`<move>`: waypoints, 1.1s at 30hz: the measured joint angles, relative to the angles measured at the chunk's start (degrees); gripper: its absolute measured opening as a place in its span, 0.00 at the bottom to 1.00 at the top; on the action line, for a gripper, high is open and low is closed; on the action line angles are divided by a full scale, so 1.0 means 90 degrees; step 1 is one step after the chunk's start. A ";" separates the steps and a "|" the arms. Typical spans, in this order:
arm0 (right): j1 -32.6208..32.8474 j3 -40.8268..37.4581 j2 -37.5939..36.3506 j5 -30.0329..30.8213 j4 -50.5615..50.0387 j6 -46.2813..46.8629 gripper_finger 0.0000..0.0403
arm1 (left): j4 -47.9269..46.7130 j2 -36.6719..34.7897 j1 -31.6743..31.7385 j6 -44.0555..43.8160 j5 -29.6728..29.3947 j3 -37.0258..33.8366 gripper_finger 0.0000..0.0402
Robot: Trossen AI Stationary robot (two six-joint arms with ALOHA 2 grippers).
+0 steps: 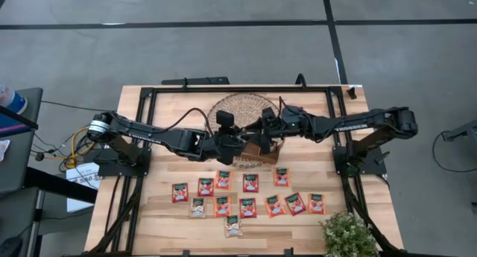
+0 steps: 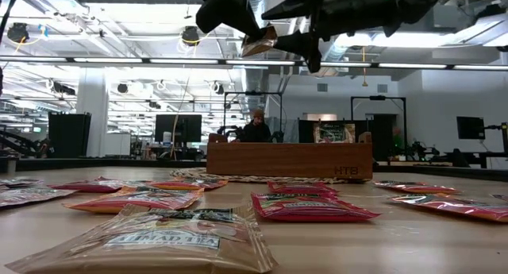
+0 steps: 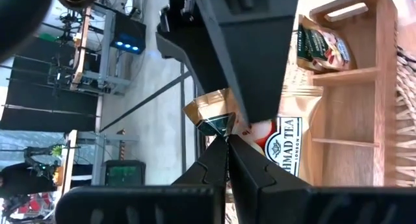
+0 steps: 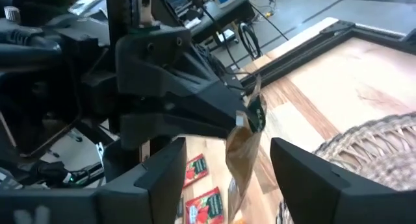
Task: Pick & Place Tea
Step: Put the brown tea bag into the right section of the wooden organizer
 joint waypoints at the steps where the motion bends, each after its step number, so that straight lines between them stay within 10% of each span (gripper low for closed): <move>1: 0.0000 0.0000 -0.0008 0.0000 0.0021 0.0000 0.50 | -0.0005 0.0000 0.0000 0.0000 0.0001 0.0000 0.00; 18: 0.0000 -0.0002 -0.0011 -0.0004 -0.0110 -0.0174 0.02 | -0.0138 -0.0007 0.0000 -0.0039 0.0206 0.0000 0.00; 33: -0.0044 0.0003 -0.0255 0.0227 -0.0670 -0.0166 0.00 | -0.0024 -0.0007 -0.0005 -0.0277 0.0046 0.0000 0.02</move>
